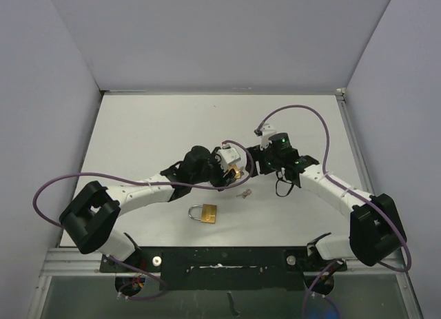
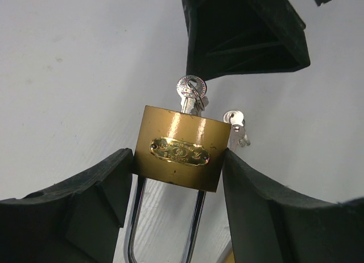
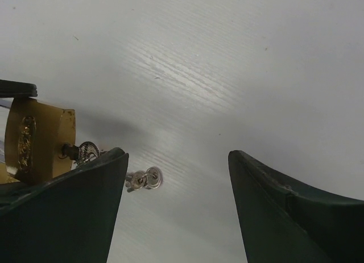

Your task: Unlock with the key

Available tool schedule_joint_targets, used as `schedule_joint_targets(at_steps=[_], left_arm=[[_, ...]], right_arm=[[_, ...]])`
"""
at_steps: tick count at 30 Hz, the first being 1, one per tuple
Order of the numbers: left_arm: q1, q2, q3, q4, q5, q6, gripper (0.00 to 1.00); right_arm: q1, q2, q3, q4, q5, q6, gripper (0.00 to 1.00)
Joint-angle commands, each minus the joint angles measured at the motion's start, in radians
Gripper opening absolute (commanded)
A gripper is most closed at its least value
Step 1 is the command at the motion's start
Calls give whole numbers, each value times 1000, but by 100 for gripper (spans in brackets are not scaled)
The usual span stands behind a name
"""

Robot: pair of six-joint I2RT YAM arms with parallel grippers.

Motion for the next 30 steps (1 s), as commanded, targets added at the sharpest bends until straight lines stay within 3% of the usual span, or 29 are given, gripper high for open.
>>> schedule_joint_targets(at_steps=[1,15,30], left_arm=[[-19,-22,93,93,10,11,0],[-39,5,119,118,-22,-3,0],[-38,-1,115,91,-43,-10,0]], right_arm=[[55,16,67,25,36,5,73],[133,68,96,13,93,19,73],[58,67,110,-45,178,51,72]])
